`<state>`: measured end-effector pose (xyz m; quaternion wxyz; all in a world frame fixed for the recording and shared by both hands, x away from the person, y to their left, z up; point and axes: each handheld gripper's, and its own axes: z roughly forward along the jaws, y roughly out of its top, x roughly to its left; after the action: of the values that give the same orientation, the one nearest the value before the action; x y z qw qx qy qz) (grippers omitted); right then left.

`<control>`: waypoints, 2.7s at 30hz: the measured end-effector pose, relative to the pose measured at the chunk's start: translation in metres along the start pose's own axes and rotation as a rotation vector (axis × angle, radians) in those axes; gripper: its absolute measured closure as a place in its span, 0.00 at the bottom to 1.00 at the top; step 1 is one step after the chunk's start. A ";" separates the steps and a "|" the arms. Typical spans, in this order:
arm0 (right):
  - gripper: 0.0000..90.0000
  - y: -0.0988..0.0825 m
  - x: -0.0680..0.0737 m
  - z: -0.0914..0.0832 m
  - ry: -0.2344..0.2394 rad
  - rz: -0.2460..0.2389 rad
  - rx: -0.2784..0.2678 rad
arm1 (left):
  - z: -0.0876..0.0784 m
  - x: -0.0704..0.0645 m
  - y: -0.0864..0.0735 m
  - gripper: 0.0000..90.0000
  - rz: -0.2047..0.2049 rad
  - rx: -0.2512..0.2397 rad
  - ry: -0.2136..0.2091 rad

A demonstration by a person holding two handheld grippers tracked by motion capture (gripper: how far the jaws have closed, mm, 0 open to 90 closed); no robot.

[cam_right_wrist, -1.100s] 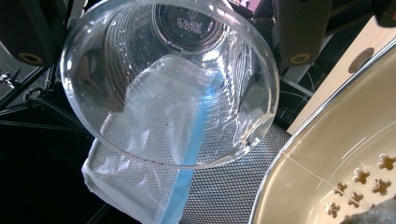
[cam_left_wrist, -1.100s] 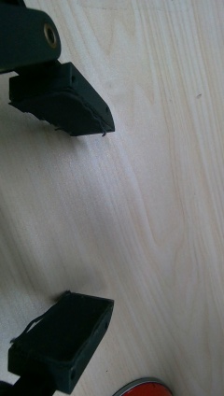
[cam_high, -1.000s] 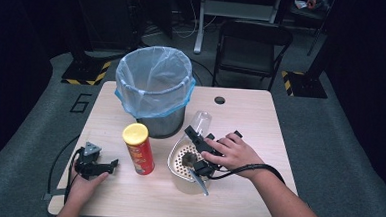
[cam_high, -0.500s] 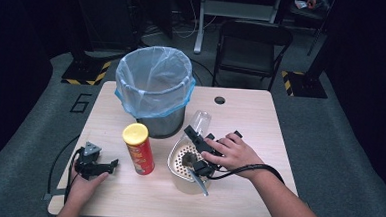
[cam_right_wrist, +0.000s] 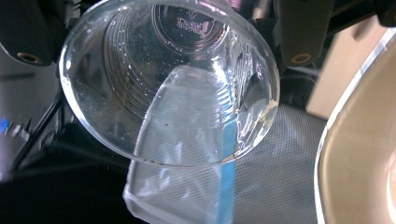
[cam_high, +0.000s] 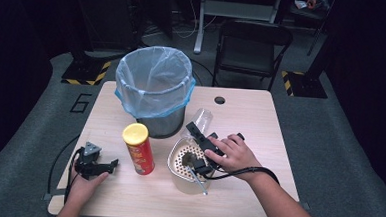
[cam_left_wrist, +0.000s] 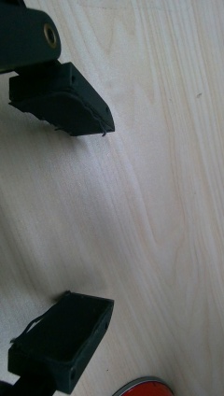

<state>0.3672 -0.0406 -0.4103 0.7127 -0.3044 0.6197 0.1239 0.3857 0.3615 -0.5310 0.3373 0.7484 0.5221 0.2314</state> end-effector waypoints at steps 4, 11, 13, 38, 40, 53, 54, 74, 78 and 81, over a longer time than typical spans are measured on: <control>0.38 0.001 -0.007 -0.002 -0.031 0.271 0.000 | 0.000 0.000 0.000 0.14 -0.003 0.001 -0.001; 0.38 -0.007 -0.025 -0.003 -0.081 0.764 -0.002 | 0.000 0.000 0.000 0.14 -0.002 0.002 -0.001; 0.38 -0.010 -0.027 -0.003 -0.083 0.837 -0.006 | 0.000 0.000 0.000 0.14 -0.003 0.001 -0.001; 0.38 -0.056 -0.040 0.008 0.449 1.966 -0.178 | 0.000 0.000 0.000 0.14 -0.001 0.001 -0.001; 0.38 -0.057 -0.046 0.008 0.460 1.959 -0.175 | 0.000 0.000 0.000 0.14 -0.002 0.001 -0.001; 0.37 -0.073 -0.097 0.018 0.526 1.929 -0.103 | 0.000 0.000 0.000 0.14 -0.001 -0.001 0.000; 0.37 -0.074 -0.101 0.019 0.523 1.924 -0.101 | 0.000 0.000 0.000 0.14 0.000 0.000 0.000; 0.37 -0.095 -0.193 0.078 0.461 1.852 -0.081 | 0.000 0.000 0.000 0.14 0.001 -0.001 0.000; 0.37 -0.093 -0.205 0.100 0.449 1.833 -0.072 | -0.001 0.000 0.001 0.14 -0.004 0.012 -0.010; 0.37 -0.091 -0.207 0.119 0.452 1.838 -0.073 | -0.001 0.001 0.001 0.14 0.009 0.014 -0.009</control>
<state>0.4718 -0.0003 -0.1804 0.1893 0.2641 0.7358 0.5941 0.3857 0.3622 -0.5298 0.3335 0.7539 0.5190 0.2260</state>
